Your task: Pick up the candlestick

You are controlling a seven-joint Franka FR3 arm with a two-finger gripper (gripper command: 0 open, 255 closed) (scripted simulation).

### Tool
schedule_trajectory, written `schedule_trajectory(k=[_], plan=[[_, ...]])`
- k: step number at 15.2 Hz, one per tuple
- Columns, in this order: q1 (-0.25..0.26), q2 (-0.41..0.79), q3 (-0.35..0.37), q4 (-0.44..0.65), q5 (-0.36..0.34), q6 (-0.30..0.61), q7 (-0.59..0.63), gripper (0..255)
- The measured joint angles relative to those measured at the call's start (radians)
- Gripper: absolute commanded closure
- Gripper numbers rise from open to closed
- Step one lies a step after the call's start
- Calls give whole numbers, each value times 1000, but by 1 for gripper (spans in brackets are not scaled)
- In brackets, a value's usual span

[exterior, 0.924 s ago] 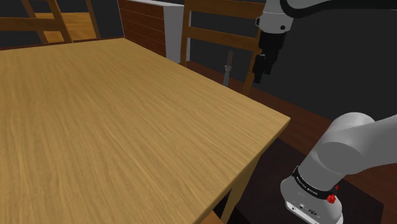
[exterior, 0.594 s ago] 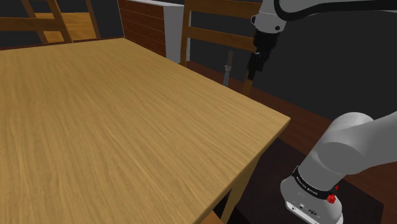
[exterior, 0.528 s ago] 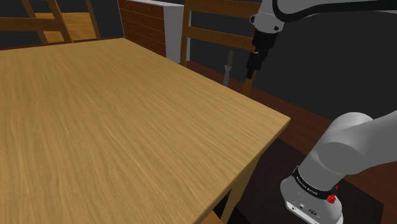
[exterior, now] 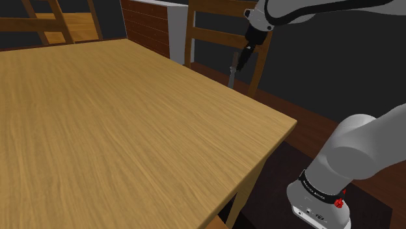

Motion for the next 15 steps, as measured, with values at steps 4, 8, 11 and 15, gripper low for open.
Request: schedule_trajectory(k=[4,8,11,15], plan=[[14,46,-28,0,13,93,-58,0],[15,56,-31,-44,13,150,-62,0],[15,57,-32,-62,13,171,-63,255],[14,57,-33,-64,12,174,-63,255]])
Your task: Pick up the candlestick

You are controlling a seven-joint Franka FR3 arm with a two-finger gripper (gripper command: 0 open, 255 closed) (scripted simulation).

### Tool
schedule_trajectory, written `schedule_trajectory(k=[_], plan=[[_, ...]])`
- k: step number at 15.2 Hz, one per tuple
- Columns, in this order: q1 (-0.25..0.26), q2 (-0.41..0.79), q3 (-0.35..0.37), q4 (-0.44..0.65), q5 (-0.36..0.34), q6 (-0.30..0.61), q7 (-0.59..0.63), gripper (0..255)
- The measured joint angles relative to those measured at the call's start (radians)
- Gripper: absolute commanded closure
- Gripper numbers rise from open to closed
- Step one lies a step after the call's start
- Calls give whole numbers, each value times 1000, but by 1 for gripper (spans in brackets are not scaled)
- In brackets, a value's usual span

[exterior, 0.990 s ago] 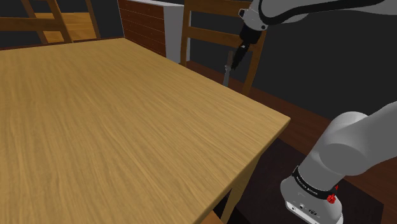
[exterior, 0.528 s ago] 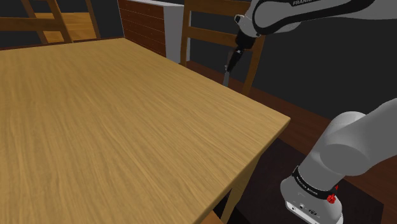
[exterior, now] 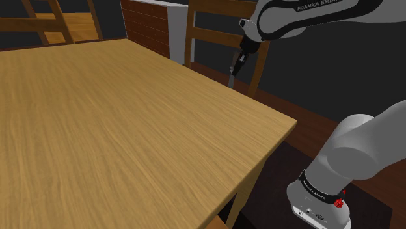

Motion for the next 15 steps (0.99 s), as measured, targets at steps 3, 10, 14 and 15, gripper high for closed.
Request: schedule_trajectory(k=[3,10,14,15], plan=[[0,0,0,0,0,0,0,255],[1,-8,3,45,1,-54,1,255],[2,-6,5,100,3,-107,2,255],[2,-6,5,114,3,-121,1,255]])
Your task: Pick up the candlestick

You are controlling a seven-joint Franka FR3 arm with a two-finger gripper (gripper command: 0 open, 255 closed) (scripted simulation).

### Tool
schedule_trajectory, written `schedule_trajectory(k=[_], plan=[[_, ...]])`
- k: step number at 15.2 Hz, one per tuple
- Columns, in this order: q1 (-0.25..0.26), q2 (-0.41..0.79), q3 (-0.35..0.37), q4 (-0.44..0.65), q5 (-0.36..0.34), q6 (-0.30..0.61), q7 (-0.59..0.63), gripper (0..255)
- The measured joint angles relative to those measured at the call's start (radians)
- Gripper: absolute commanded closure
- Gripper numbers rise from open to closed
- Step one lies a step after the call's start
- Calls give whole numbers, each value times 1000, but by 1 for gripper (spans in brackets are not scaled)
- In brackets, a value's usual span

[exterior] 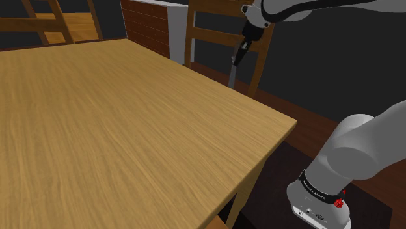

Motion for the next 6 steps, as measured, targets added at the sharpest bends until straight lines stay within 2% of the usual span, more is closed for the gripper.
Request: schedule_trajectory(k=[6], plan=[[1,-2,3,72,2,-75,1,255]])
